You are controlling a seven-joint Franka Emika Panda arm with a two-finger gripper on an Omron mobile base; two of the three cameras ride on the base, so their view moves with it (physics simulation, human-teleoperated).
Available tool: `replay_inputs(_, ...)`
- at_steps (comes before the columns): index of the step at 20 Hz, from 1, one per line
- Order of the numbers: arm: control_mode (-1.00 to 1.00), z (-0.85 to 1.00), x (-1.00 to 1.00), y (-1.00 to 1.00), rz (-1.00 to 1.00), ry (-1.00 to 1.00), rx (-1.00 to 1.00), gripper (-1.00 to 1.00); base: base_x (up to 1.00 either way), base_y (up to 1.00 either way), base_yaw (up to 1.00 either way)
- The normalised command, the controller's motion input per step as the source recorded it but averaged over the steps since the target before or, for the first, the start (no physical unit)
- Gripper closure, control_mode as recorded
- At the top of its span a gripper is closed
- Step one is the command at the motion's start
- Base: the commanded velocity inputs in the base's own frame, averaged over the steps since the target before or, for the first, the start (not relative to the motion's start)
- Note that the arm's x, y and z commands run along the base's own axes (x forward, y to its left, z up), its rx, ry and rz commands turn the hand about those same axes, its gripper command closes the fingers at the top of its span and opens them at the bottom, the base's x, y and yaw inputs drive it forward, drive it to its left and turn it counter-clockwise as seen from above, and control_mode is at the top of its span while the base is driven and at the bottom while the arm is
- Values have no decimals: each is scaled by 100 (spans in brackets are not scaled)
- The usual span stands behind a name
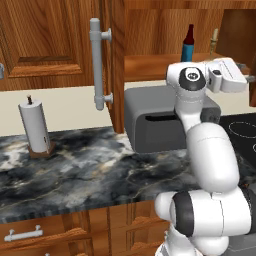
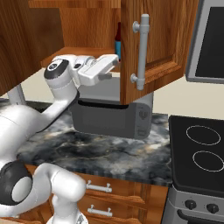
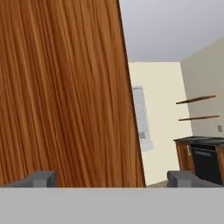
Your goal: Get the candle and the beer from the cabinet and move them to the dining counter.
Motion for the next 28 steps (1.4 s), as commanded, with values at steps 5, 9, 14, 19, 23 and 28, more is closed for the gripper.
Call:
replay_inputs(5,-100,0,0,-36,-6,0,0,-100,0,0,0)
replay_inputs(9,-100,0,0,-43,0,0,0,-100,0,0,0)
replay_inputs(14,-100,0,0,-63,3,0,0,-100,0,0,0)
replay_inputs(19,-100,0,-2,-82,10,0,3,-100,0,0,0)
replay_inputs(23,-100,-1,-1,-77,15,0,2,-100,0,0,0)
replay_inputs(28,-100,-5,0,-72,20,0,1,-100,0,0,0)
